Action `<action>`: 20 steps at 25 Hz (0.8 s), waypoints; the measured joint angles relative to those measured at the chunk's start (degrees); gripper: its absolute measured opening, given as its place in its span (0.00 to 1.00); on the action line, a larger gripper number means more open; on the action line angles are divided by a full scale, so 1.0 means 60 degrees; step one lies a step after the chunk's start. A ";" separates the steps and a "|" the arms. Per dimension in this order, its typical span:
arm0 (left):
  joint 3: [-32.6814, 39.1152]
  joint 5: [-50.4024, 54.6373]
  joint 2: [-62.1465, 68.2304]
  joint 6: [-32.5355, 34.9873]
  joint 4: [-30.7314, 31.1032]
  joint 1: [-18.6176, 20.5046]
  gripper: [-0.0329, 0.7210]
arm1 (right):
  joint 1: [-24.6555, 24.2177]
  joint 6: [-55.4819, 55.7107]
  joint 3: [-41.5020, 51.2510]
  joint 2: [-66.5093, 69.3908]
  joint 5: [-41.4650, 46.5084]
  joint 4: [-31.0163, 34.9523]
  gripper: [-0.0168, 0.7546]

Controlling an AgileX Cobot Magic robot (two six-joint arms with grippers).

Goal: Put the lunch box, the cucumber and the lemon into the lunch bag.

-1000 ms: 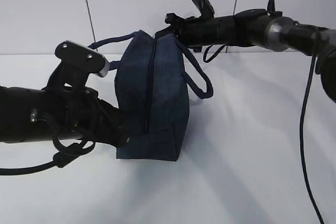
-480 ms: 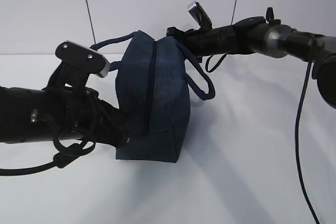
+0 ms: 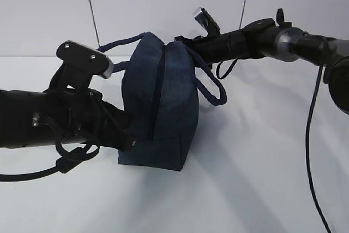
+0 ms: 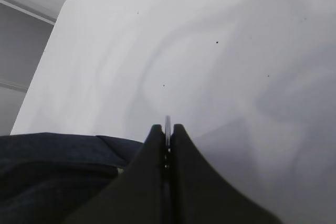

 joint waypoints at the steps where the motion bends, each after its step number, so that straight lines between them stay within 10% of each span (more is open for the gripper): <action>1: 0.0000 -0.0018 0.0000 0.0000 0.0000 0.0000 0.04 | 0.0000 0.0000 0.0000 0.0000 0.0055 -0.0020 0.00; 20: 0.0018 -0.1140 0.0014 0.0000 0.0000 0.1091 0.04 | -0.0415 0.0221 -0.3313 0.0106 0.3289 -0.4062 0.00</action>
